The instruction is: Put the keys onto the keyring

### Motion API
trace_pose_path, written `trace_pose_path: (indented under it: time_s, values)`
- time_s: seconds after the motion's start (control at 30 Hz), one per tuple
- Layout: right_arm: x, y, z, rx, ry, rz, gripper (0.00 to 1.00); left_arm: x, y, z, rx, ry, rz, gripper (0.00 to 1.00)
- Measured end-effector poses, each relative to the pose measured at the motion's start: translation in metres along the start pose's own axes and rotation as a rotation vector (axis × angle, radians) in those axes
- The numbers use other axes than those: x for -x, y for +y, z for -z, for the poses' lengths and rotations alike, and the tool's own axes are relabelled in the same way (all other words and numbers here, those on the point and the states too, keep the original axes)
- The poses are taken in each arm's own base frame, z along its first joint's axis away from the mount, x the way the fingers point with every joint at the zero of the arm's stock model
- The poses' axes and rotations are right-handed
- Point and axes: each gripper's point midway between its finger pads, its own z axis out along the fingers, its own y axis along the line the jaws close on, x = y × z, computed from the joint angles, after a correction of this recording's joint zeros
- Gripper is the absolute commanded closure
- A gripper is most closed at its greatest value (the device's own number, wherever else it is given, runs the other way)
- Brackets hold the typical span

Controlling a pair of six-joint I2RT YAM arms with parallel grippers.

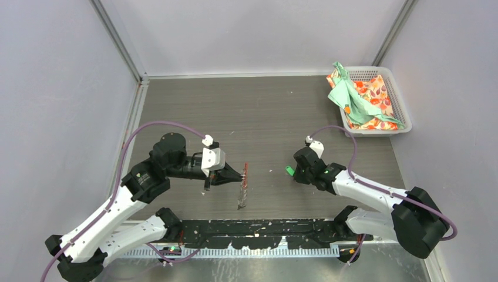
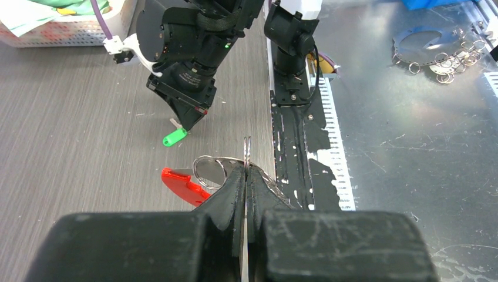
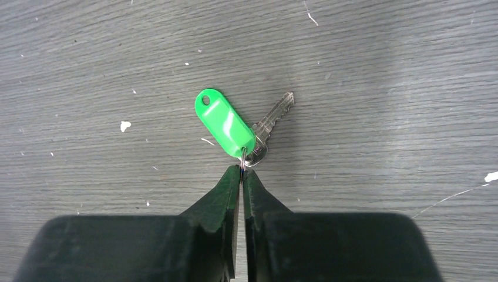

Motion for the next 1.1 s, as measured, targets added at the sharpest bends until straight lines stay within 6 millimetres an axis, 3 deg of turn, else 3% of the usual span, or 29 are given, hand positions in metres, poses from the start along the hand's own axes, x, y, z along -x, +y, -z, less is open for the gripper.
trace_pose_path:
  time_s: [0.07,0.3,0.43,0.57,0.67,0.8,1.0,1.1]
  values:
    - [0.001,0.001,-0.001,0.007,-0.005,-0.003,0.99,0.000,0.000,0.000,0.000,0.000,0.000,1.00]
    - [-0.001,0.005,0.000,0.033,0.007,0.016,0.99,0.000,0.000,0.000,-0.001,0.001,0.001,1.00]
    - [0.001,0.017,0.014,0.110,0.029,0.117,0.99,-0.001,0.000,-0.001,-0.005,0.004,0.005,1.00]
    - [0.031,0.060,0.063,0.334,-0.024,0.316,0.99,-0.004,-0.001,-0.004,-0.022,0.011,0.030,1.00]
    - [0.055,0.097,0.121,0.559,-0.131,0.509,0.99,-0.006,-0.003,-0.007,-0.047,0.017,0.052,1.00]
    - [0.065,0.122,0.184,0.786,-0.244,0.754,0.99,-0.009,-0.007,-0.012,-0.093,0.025,0.085,1.00]
    - [0.066,0.141,0.241,0.994,-0.301,1.052,0.99,-0.005,-0.016,-0.018,-0.184,0.010,0.083,1.00]
    - [0.068,0.152,0.259,1.072,-0.319,1.144,0.99,0.000,-0.022,-0.017,-0.230,-0.012,0.054,1.00]
